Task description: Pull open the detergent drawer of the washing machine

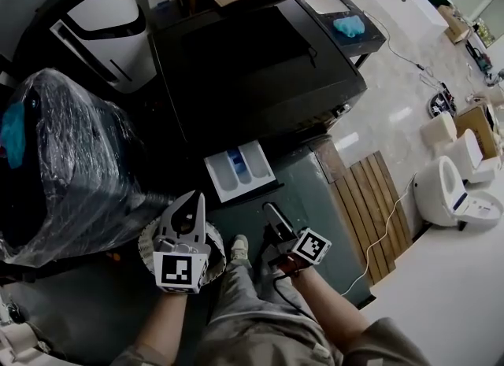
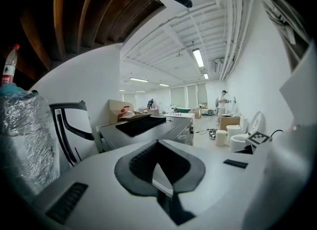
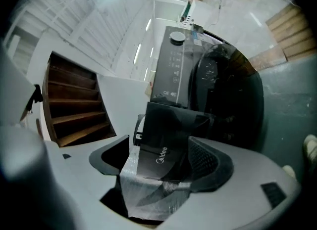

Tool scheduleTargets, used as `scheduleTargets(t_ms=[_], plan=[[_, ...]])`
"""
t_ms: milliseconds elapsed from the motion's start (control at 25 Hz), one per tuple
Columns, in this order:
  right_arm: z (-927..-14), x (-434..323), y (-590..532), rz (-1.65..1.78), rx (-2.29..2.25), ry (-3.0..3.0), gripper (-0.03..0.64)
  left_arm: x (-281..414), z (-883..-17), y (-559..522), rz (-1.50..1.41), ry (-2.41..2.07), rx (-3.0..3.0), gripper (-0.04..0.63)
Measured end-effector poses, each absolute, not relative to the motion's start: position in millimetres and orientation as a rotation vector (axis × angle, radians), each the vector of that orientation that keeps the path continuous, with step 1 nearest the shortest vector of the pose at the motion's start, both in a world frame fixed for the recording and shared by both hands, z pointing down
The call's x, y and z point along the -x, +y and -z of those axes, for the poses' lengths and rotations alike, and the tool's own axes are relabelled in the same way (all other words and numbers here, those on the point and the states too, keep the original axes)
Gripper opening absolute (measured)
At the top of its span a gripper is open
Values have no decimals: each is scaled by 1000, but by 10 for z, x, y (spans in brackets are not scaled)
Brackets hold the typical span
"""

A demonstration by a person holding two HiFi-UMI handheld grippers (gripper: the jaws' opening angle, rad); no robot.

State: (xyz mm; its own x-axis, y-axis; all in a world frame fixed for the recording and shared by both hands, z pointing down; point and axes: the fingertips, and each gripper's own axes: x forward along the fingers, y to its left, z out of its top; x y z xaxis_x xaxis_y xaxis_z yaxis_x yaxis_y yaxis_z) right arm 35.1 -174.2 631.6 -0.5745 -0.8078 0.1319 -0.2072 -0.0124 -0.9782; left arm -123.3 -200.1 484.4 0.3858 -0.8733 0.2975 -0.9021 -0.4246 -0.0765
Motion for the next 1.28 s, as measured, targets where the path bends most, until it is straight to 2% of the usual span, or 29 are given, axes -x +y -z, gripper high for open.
scheduleTargets(t_ms=[160,400,760,1000,1280], plan=[[-5806,-415,-1712,1456,1095,2058,380,1181,-4630,-1969,-427,-1621,-2538,14],[-4893,-605,-1843,1000,1183,2434,233,1118,-4284,-1984,-415,-1630,-2594,14],[-3623,-784,-1909,356,1305,2699,100,1047,-3664,-2021,-339,-1668,-2653,15],[-3069,-828,-1852,130,1358,2758,58,990,-3270,-2021,-300,-1688,-2706,14],[-2488,-840,-1780,-37,1342,2737,40,874,-2819,-1989,-246,-1682,-2779,15]])
